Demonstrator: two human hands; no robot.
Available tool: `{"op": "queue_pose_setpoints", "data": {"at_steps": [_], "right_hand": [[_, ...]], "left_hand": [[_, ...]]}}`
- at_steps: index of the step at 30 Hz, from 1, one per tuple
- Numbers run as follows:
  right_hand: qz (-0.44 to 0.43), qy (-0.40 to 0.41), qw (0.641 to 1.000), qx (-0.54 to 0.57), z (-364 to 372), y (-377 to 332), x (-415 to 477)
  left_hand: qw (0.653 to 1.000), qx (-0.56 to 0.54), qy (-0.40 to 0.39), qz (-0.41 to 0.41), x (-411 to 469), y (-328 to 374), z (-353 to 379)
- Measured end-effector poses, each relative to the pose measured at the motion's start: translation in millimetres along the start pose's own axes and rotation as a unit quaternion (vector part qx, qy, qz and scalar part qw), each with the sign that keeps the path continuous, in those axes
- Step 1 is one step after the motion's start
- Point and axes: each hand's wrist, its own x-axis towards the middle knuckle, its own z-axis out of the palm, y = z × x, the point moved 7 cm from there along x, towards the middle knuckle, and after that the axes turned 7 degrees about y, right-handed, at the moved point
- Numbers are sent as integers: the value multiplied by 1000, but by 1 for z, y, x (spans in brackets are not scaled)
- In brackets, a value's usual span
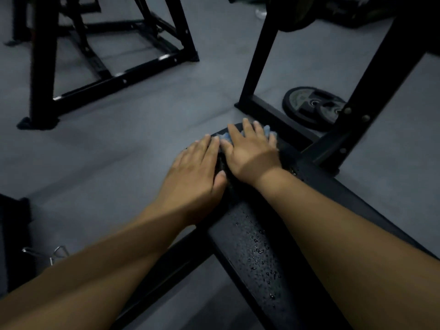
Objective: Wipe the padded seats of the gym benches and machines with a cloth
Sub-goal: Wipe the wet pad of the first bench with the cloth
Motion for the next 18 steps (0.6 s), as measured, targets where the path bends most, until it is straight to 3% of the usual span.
{"op": "queue_pose_setpoints", "data": {"at_steps": [3, 5, 7, 10, 13, 14, 16, 18], "right_hand": [[-85, -36, 996, 6, 2, -29, -9], [-180, -61, 981, 38, -10, -37, -53], [-221, -74, 968, 94, -28, -21, -94], [-138, -71, 987, 40, -24, 26, -69], [-45, -38, 998, -13, -9, 8, -23], [-63, -39, 997, -2, -2, -12, -24], [-178, -36, 983, 25, -1, -50, -59], [-260, -37, 961, 91, -14, -47, -100]], "left_hand": [[999, -6, 25, -32, -3, -6, -1], [999, -6, 31, -39, -12, -7, -5], [999, -6, 19, -32, -26, -7, -8], [999, -13, 24, -25, -44, -6, -14], [998, -27, 40, -32, -50, -3, -17], [998, -37, 37, -40, -50, -2, -16], [996, -60, 38, -47, -48, -5, -20], [996, -63, 36, -45, -45, -11, -27]]}}
